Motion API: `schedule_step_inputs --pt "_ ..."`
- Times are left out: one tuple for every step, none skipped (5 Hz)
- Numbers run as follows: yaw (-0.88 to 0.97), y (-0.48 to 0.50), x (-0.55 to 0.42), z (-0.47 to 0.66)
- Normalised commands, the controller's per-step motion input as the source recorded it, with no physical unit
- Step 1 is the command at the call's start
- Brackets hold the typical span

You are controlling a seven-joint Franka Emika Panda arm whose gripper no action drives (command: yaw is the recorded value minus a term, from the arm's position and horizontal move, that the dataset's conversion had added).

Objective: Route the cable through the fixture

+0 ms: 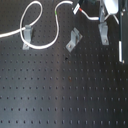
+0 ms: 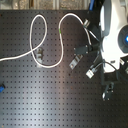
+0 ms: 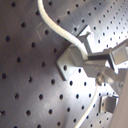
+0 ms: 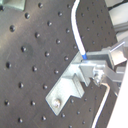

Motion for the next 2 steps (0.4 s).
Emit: schedule_step_inputs --pt "0.01 -0.013 -0.067 -0.21" --pt "0.00 -0.020 -0.104 -0.34"
